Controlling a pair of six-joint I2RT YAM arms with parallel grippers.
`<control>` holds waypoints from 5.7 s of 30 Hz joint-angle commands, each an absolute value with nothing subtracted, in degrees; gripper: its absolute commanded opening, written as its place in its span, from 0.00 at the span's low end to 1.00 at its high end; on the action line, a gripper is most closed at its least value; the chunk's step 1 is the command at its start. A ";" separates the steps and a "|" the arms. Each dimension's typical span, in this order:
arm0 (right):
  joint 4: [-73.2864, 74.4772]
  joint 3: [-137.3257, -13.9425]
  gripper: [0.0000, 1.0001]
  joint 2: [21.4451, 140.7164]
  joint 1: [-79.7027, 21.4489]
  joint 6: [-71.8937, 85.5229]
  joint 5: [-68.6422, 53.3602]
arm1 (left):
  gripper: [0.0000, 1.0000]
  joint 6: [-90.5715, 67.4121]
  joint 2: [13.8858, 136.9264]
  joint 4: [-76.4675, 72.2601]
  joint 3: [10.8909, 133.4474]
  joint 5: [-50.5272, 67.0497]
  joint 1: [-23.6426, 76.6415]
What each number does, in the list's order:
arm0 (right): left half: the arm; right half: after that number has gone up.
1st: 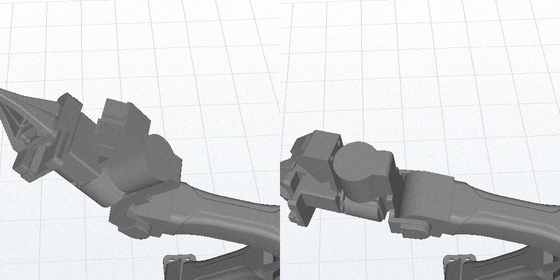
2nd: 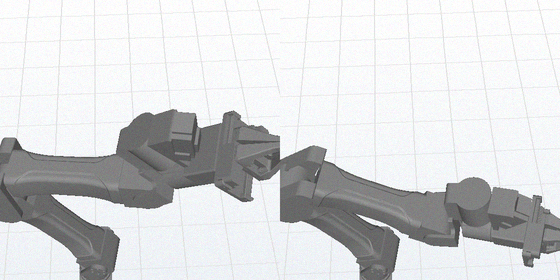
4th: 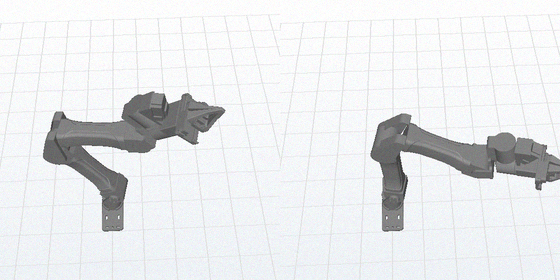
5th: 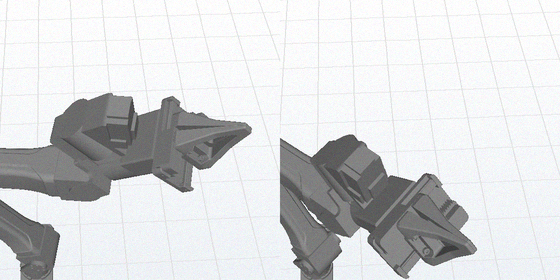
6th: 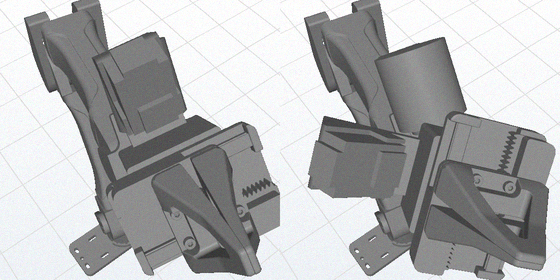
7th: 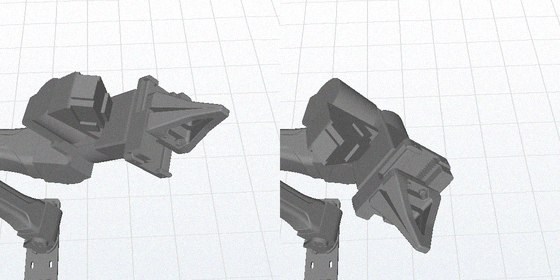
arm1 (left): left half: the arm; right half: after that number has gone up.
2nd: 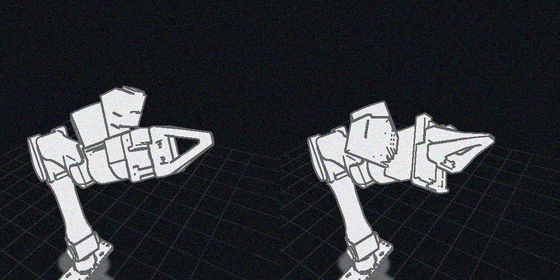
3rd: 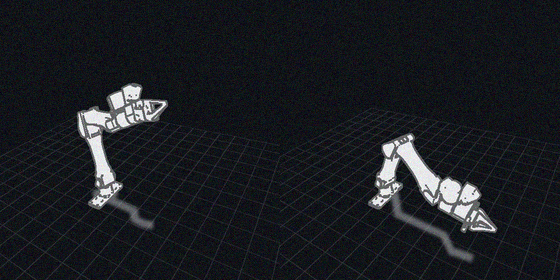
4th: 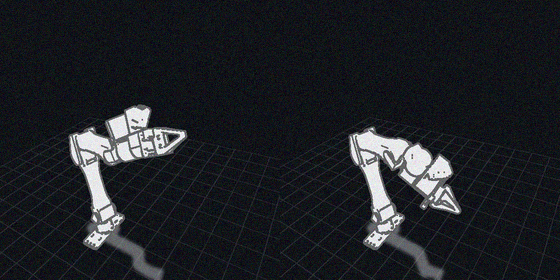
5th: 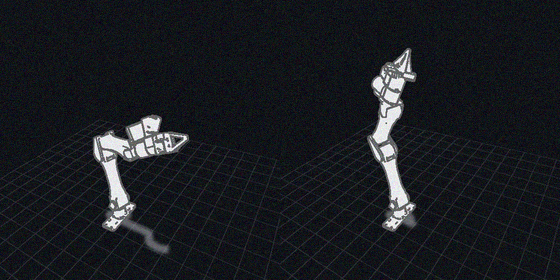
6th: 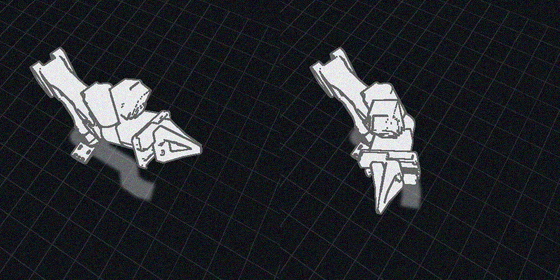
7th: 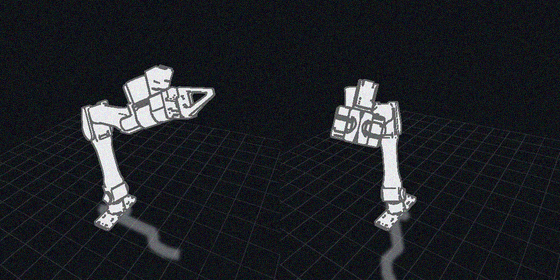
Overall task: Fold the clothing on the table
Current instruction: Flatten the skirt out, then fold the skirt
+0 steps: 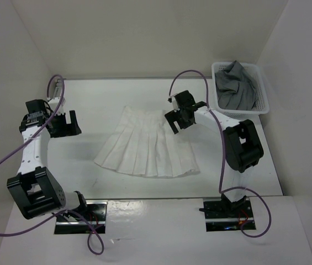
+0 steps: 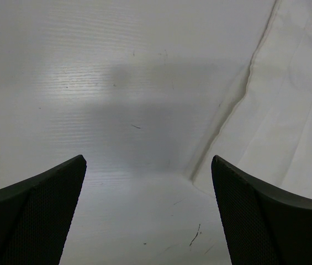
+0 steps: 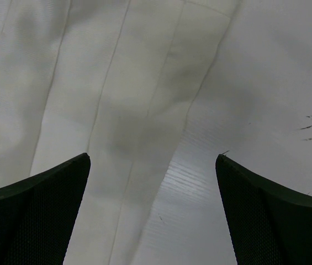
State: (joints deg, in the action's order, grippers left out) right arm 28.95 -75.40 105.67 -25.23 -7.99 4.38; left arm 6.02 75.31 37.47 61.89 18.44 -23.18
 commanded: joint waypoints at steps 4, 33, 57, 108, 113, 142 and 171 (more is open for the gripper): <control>24.96 -75.41 0.98 106.52 -25.05 -8.09 7.90 | 1.00 7.38 75.76 35.07 62.93 20.30 -23.55; 22.32 -79.98 0.98 115.58 -25.05 -10.28 14.41 | 1.00 7.38 79.10 34.54 64.07 19.25 -23.55; 29.44 -83.41 0.84 101.25 -15.04 -13.44 -4.30 | 0.88 2.04 112.05 28.40 94.20 25.06 -0.54; 31.64 -85.69 0.64 106.16 -8.79 -13.45 -11.15 | 0.13 0.62 139.57 31.73 117.16 21.09 5.19; 32.16 -91.40 0.64 113.44 -8.79 -11.78 -18.97 | 0.03 0.62 139.57 31.73 116.29 21.09 5.19; 39.20 -115.39 0.54 140.98 -6.59 -13.01 -37.09 | 0.02 2.20 134.56 31.11 105.64 18.81 5.19; 45.70 -130.42 0.49 150.38 -8.35 -14.06 -38.14 | 0.02 3.25 134.56 31.64 106.70 18.81 5.19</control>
State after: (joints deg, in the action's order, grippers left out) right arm 42.19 -128.11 146.87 -7.29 -12.78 -39.72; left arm 1.43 134.04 26.59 107.35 20.84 5.10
